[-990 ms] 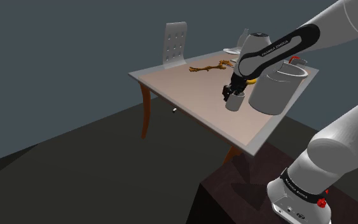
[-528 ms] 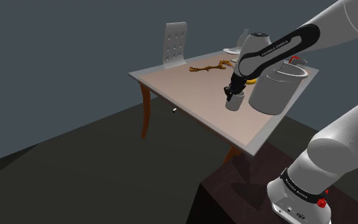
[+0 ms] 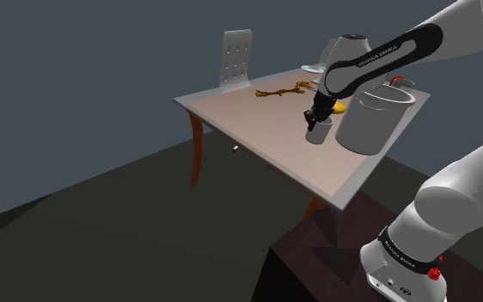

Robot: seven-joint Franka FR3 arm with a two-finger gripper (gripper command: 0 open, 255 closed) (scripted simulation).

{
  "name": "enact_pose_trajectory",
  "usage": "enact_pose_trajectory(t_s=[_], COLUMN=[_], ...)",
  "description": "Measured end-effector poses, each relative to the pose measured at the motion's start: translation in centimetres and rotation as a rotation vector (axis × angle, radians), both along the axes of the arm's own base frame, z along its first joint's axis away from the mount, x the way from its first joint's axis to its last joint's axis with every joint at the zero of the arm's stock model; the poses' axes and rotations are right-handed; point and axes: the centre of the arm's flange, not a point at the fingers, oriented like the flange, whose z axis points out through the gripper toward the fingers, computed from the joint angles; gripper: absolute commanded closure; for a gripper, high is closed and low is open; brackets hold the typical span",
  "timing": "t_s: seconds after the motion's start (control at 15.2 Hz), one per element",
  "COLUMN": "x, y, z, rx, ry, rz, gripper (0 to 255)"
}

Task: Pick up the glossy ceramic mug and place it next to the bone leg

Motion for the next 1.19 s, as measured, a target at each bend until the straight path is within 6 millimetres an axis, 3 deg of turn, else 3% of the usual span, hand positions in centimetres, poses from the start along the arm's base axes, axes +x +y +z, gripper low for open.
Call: enact_pose_trajectory(t_s=[1.19], x=[0.0], y=[0.0], z=[9.3], rx=[0.0], ry=[0.0], rz=[0.0], gripper=[255])
